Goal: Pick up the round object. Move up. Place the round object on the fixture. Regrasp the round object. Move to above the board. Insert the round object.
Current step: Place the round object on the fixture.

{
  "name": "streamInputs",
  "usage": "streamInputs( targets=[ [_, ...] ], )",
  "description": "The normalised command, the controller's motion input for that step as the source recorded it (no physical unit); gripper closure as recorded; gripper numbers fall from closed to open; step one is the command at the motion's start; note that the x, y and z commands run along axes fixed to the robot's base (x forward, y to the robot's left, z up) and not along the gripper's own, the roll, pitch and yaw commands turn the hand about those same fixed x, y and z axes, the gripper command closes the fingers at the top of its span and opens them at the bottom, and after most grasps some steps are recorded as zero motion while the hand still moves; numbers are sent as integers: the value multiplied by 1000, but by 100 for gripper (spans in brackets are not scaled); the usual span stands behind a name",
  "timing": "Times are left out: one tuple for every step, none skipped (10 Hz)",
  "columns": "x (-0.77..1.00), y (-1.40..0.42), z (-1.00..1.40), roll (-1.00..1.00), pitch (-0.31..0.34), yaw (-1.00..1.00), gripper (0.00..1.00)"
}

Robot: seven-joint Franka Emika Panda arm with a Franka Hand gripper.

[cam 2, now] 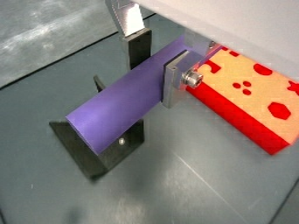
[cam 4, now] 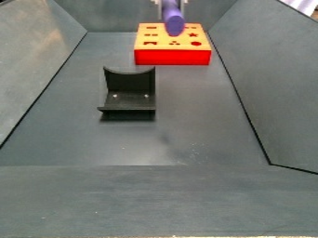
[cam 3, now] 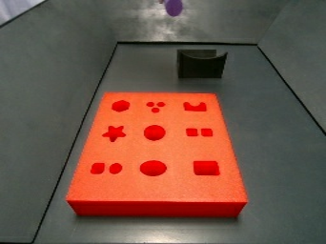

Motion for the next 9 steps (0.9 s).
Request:
streamInputs(
  targets=[
    [1000, -231, 47, -40, 169, -42, 100],
    [1000, -188, 37, -36, 161, -9, 100],
    [1000, -171, 35, -34, 160, 1, 100],
    [1000, -135, 29, -28, 157, 14, 100],
    [1000, -113, 27, -27, 162, 19, 100],
    [1000, -91, 25, -25, 169, 23, 100],
    [1000, -73, 22, -24, 169, 25, 100],
    [690, 697, -232, -1000, -100, -89, 100],
    [612, 688, -222, -1000, -99, -92, 100]
  ],
)
